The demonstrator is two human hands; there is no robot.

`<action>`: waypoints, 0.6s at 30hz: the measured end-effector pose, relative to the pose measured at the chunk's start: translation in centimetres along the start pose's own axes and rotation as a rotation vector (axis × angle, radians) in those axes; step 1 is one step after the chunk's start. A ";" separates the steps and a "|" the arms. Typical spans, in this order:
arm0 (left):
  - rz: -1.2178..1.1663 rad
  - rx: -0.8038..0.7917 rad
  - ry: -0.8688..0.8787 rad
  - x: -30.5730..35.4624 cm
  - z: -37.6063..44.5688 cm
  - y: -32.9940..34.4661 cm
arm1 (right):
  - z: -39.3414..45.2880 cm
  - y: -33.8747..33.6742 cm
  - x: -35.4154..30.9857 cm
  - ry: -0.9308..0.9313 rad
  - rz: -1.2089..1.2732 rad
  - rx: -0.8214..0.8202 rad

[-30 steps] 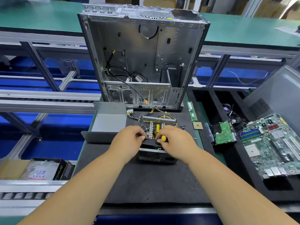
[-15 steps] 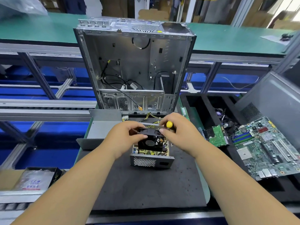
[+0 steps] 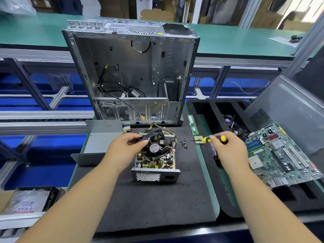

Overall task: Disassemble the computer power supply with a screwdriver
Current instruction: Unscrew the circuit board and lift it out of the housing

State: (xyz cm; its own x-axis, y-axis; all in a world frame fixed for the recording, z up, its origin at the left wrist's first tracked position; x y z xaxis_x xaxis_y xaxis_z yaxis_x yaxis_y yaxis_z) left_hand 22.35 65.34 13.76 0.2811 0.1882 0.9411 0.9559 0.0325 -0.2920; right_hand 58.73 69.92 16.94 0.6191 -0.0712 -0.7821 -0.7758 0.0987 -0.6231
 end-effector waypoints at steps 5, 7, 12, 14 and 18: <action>-0.075 -0.027 0.005 -0.5 0.4 1.8 | -1.7 0.7 5.9 0.237 -0.004 0.057; -0.063 -0.037 0.017 -0.3 0.5 2.3 | -2.4 1.9 7.4 0.276 -0.045 0.019; -0.062 -0.045 -0.002 -0.4 0.4 3.3 | -3.6 5.6 9.7 0.309 -0.330 -0.211; -0.079 -0.045 -0.016 -0.5 0.2 3.4 | -3.9 6.4 10.1 0.319 -0.418 -0.270; -0.105 -0.057 -0.014 -0.5 -0.1 3.6 | -3.8 6.8 10.0 0.313 -0.451 -0.326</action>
State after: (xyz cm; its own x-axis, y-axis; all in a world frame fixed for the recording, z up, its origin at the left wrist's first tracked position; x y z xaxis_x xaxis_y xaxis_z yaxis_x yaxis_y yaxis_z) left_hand 25.63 65.32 12.29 0.1786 0.2006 0.9633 0.9834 -0.0033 -0.1816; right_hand 59.14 66.07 4.86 0.8668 -0.3268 -0.3766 -0.4752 -0.3125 -0.8225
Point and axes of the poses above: each hand's wrist, its own z-axis towards the middle knuckle, its own y-axis out of the palm, x = y × z, the point moved 10 cm from there along z, towards the middle knuckle, and after that the axes turned 11 degrees about -x, right-handed, at the moved point
